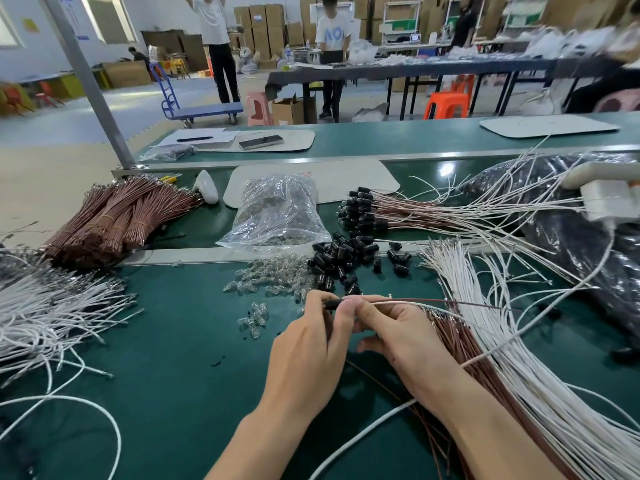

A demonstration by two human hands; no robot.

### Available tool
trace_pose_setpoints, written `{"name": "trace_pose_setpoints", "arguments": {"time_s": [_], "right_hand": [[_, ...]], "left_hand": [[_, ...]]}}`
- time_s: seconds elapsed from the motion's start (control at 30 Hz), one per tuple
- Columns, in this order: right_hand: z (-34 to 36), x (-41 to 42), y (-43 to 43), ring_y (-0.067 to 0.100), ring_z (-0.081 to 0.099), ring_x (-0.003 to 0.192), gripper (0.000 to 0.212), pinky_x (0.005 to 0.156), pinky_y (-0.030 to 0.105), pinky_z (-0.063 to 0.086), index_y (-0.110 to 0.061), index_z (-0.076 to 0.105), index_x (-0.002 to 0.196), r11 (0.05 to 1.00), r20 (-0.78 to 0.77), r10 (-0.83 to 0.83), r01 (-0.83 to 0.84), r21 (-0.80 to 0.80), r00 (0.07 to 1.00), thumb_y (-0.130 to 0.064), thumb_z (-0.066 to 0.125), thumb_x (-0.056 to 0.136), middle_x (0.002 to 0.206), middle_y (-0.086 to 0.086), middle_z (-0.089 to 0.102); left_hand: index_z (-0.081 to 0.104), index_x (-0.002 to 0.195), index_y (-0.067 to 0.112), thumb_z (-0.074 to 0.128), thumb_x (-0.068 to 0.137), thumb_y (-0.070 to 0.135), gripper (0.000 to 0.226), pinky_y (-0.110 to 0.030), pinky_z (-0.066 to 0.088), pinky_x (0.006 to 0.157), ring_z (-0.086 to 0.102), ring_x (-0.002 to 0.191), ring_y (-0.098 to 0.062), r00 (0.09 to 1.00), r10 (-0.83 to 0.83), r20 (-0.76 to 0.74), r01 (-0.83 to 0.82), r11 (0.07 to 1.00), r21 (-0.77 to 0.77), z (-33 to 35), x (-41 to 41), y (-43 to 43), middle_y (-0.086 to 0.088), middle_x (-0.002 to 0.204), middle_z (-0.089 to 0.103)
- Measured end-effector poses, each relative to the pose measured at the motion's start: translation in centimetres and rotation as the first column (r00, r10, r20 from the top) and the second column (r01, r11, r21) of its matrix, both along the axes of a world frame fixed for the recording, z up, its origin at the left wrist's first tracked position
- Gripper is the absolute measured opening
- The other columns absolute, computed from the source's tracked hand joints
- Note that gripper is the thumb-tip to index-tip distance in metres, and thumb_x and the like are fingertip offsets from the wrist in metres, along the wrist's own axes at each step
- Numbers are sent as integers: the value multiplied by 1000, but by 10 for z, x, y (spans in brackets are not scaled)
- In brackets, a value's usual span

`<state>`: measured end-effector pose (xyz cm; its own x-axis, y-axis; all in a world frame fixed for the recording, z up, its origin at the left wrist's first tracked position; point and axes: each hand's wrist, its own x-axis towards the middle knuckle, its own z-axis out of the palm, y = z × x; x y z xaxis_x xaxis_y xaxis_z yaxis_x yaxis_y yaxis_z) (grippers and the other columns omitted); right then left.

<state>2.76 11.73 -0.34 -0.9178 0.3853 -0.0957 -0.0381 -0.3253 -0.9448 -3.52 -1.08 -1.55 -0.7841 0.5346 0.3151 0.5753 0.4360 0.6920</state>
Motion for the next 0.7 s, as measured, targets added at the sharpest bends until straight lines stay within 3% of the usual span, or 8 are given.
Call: {"name": "trace_pose_setpoints", "arguments": {"time_s": [0.33,0.47,0.57,0.63,0.7], "right_hand": [[0,2,1,11,67,74,32,66,21,56,-11,81,97,996,5,92,-92,-2,996,-36,73,78,94,12,77],[1,2,1,12,66,74,25,66,21,55,-12,80,91,994,-4,104,-104,-26,995,-33,72,81,87,8,75],[3,4,0,14,66,74,16,65,24,56,-19,78,85,988,-26,135,-137,-66,990,-32,69,85,85,9,72],[6,6,0,15,66,75,19,65,25,56,-16,78,91,991,-37,119,-121,-64,992,-33,70,85,89,9,72],[11,7,1,15,66,74,24,63,26,57,-14,80,96,996,-47,52,-55,-75,998,-31,73,81,90,9,73]], "left_hand": [[29,82,31,-2,90,66,48,-45,49,74,63,73,-24,998,57,4,-56,989,-137,-1,0,2,3,69,59],[28,80,32,-2,89,66,47,-42,46,68,61,69,-19,999,50,-7,-50,989,-137,-3,-1,2,4,63,55],[35,85,37,8,94,68,43,-34,47,64,60,64,-8,1000,10,21,-9,999,-34,-5,-1,0,6,65,61],[42,87,40,18,97,69,39,-29,47,62,61,62,-5,995,-22,92,11,993,119,-4,-1,0,13,72,66],[48,86,38,29,98,67,37,-35,44,55,52,53,-9,989,-21,147,-22,958,285,1,-2,-2,2,69,61]]}}
